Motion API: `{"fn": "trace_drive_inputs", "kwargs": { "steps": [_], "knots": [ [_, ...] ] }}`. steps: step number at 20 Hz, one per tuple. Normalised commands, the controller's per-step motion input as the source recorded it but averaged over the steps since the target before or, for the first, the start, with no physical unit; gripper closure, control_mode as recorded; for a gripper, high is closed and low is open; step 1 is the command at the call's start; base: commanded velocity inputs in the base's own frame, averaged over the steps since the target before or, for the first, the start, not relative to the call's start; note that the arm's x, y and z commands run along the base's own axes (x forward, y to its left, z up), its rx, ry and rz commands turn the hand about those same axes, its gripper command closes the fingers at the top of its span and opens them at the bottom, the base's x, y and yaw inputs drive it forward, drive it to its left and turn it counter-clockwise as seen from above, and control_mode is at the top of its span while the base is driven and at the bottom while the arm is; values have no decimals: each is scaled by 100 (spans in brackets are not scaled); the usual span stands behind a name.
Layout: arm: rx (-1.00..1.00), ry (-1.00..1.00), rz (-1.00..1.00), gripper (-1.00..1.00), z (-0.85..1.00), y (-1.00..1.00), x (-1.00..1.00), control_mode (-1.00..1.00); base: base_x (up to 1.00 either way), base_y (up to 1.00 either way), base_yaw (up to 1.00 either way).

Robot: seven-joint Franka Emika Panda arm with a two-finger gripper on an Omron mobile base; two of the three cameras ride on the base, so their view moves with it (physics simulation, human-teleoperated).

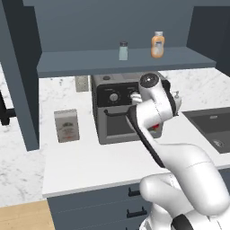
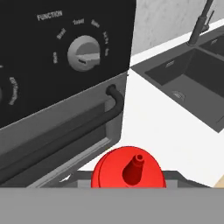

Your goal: Put the shaker and condiment bottle from the counter next to their counterparts in the cabinet.

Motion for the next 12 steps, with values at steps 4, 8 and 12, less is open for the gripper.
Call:
{"fn": "trace_drive_inputs", "kwargs": {
  "steps": [4, 8, 12],
  "knots": [
    [0, -7, 0, 100, 89, 0, -16, -100, 0, 0, 0],
    [0, -8, 0, 100, 91, 0, -6, -100, 0, 0, 0],
    [0, -14, 0, 100, 98, -1, -1, -100, 0, 0, 0]
  ]
}}
